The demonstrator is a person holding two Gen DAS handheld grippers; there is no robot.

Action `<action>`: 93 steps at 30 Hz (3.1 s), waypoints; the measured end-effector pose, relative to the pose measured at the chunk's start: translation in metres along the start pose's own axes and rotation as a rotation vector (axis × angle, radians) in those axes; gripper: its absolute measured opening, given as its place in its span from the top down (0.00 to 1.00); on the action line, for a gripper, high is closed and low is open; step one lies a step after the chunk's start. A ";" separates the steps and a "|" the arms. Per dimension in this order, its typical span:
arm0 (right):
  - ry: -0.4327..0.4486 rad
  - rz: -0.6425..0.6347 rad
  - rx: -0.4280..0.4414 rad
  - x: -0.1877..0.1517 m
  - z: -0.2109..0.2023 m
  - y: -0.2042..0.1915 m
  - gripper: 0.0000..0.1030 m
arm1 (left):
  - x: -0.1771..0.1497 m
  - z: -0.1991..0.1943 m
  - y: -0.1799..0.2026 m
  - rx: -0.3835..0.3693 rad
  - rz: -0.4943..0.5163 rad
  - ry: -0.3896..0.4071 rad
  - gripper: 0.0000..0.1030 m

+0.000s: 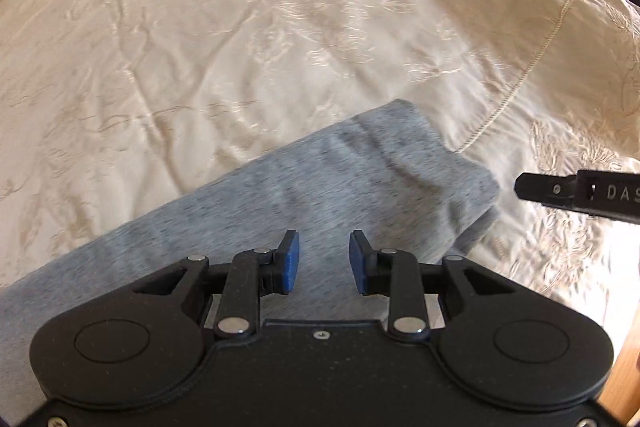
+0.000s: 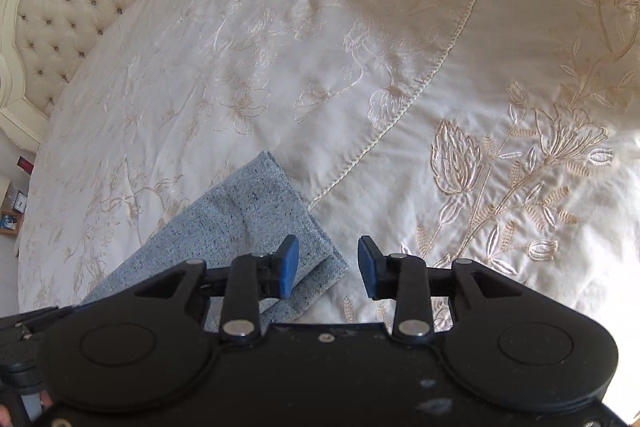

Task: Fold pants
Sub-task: 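Lower the right gripper onto the trouser hem corner and close, then lift the gripped hem up with the right gripper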

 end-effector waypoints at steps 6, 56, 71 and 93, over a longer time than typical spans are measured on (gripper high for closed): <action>0.001 0.013 -0.002 -0.006 -0.010 0.016 0.65 | -0.005 0.051 0.036 -0.073 -0.037 -0.165 0.62; -0.009 0.119 0.213 0.004 0.031 -0.021 0.87 | -0.014 -0.020 -0.170 0.253 -0.317 -0.017 0.64; 0.025 0.033 0.241 0.018 0.007 -0.047 0.87 | 0.003 0.010 -0.214 0.244 -0.357 -0.069 0.64; 0.117 -0.115 0.211 0.014 -0.035 -0.122 0.86 | -0.080 -0.057 -0.227 0.128 -0.424 -0.075 0.63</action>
Point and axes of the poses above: each gripper's, at about its wrist camera, not at the fingertips, and z roughly the way its jaws point, y to its right, x to its top, the point moved 5 cm from there along z, roughly the way its jaws point, and after that the axes turned 7 degrees about -z, right-handed, at the moved point
